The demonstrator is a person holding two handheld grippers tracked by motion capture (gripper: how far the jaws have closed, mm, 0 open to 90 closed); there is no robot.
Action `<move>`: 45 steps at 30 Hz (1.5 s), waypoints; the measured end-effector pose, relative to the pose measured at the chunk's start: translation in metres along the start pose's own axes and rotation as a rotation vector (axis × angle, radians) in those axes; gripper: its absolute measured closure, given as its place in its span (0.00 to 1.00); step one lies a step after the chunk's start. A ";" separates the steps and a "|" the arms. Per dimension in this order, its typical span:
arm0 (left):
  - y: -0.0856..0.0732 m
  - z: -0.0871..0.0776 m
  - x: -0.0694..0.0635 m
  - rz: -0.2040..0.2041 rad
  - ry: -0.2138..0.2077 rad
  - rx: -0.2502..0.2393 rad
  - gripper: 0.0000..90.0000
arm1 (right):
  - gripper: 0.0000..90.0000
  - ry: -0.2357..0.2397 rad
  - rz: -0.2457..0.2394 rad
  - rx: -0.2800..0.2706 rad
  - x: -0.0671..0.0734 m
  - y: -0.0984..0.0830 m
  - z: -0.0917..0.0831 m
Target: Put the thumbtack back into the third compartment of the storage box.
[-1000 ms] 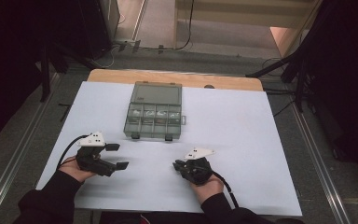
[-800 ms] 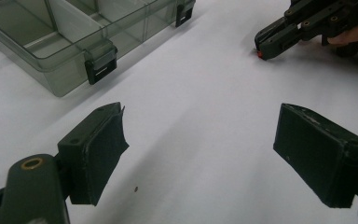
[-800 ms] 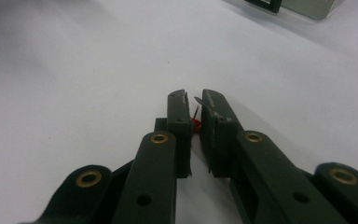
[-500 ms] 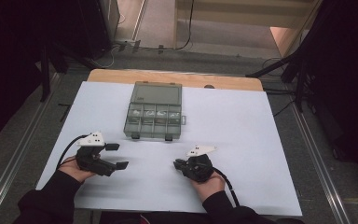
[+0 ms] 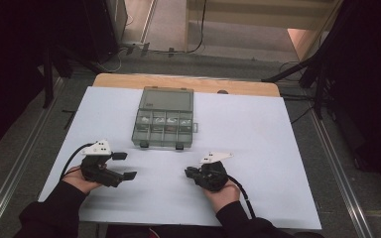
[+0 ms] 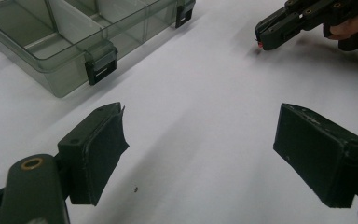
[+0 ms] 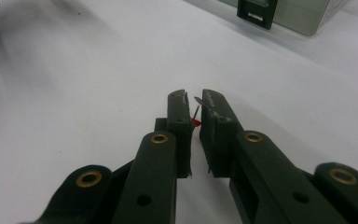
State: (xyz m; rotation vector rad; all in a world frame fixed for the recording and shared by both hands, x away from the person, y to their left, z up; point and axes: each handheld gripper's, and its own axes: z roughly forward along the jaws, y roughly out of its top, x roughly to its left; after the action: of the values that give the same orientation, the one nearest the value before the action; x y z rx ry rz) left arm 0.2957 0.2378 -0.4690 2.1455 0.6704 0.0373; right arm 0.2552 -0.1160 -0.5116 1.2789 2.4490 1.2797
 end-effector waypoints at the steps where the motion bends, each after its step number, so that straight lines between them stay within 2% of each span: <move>1: 0.000 0.000 0.000 0.000 0.001 -0.002 0.17 | 0.93 0.002 -0.001 0.001 -0.001 0.001 0.000; 18: 0.000 0.000 0.001 0.002 0.002 0.008 0.17 | 0.93 0.024 0.018 -0.014 -0.009 0.015 0.000; 26: 0.000 0.001 0.001 -0.002 0.005 0.003 0.17 | 0.93 0.045 0.003 0.012 -0.010 0.022 0.005; 45: 0.000 0.001 0.001 0.003 0.013 0.002 0.17 | 0.93 0.077 0.026 -0.011 -0.020 0.045 0.002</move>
State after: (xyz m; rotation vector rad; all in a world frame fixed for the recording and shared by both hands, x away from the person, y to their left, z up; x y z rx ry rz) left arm 0.2969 0.2376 -0.4703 2.1503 0.6749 0.0519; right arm 0.2969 -0.1157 -0.4862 1.2870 2.4807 1.3723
